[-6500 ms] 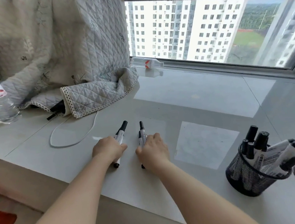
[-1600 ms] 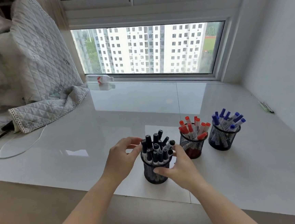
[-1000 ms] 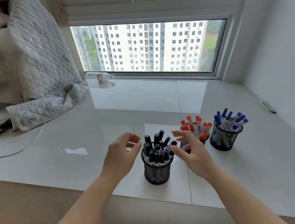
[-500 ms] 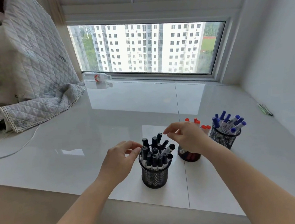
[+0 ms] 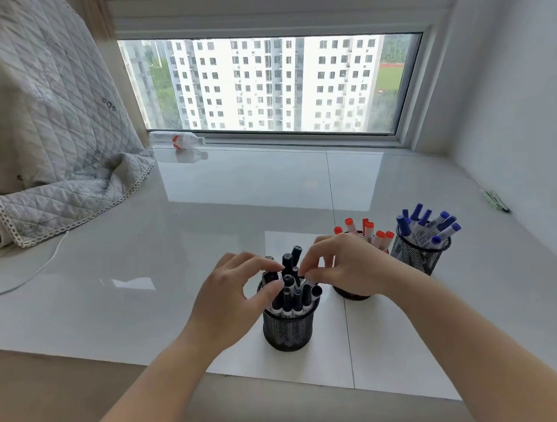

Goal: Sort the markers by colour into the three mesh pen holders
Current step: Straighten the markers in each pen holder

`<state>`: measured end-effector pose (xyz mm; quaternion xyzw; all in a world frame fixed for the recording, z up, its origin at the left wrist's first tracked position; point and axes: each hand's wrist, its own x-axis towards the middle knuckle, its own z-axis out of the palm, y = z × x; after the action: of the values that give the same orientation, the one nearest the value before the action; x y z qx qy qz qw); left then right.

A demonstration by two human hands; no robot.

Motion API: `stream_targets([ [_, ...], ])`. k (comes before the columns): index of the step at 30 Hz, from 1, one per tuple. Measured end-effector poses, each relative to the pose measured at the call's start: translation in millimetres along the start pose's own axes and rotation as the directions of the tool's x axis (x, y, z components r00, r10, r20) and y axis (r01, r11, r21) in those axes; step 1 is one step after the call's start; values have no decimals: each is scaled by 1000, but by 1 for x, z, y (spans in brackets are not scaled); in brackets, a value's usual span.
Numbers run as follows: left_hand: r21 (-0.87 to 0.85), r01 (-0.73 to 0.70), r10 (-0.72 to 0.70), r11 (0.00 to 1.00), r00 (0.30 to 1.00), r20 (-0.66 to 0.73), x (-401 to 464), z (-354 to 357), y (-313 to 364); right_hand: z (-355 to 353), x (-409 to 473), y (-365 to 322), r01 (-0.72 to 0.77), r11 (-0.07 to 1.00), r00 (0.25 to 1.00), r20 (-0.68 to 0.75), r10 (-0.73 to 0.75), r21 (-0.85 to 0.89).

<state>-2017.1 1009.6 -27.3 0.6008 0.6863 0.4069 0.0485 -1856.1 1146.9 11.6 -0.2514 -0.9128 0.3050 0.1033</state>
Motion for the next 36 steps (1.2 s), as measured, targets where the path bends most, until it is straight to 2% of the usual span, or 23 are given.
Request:
stream_targets([
  [4, 142, -39, 25, 989, 995, 99, -1, 1, 0, 4, -11, 10, -9, 1000, 999, -35, 9, -3],
  [6, 137, -31, 19, 990, 996, 89, -3, 1, -1, 5, -14, 14, -28, 1000, 998, -62, 27, -11],
  [11, 121, -27, 19, 992, 998, 65, -4, 3, -2, 10, -23, 18, 2, 999, 970, -243, -11, -40],
  [16, 115, -6, -2, 993, 998, 65, -3, 4, -2, 18, -24, 14, -8, 967, 998, -68, -9, -253],
  [20, 112, 2, -10, 994, 997, 76, -4, 4, -2, 28, -19, 17, 6, 941, 997, -72, -32, -339],
  [23, 97, 13, -20, 995, 997, 80, -4, 4, -2, 30, -22, 21, -7, 970, 992, -122, -23, -243],
  [26, 26, 38, -40, 999, 997, 73, -3, 5, -4, 26, -27, 25, -12, 999, 964, -265, -2, -49],
  [28, -29, 63, -61, 998, 995, 85, -3, 5, -7, 21, -29, 24, 25, 995, 917, -399, 17, 100],
  [31, -44, 129, -123, 991, 986, 113, -5, 6, -11, 13, -29, 21, 79, 939, 822, -555, 128, 333],
  [33, -22, 154, -150, 988, 982, 115, -8, 8, -15, 10, -29, 21, 92, 925, 783, -601, 162, 369],
  [36, 0, 161, -160, 987, 978, 133, -14, 11, -21, 13, -29, 24, 90, 937, 775, -615, 147, 338],
])
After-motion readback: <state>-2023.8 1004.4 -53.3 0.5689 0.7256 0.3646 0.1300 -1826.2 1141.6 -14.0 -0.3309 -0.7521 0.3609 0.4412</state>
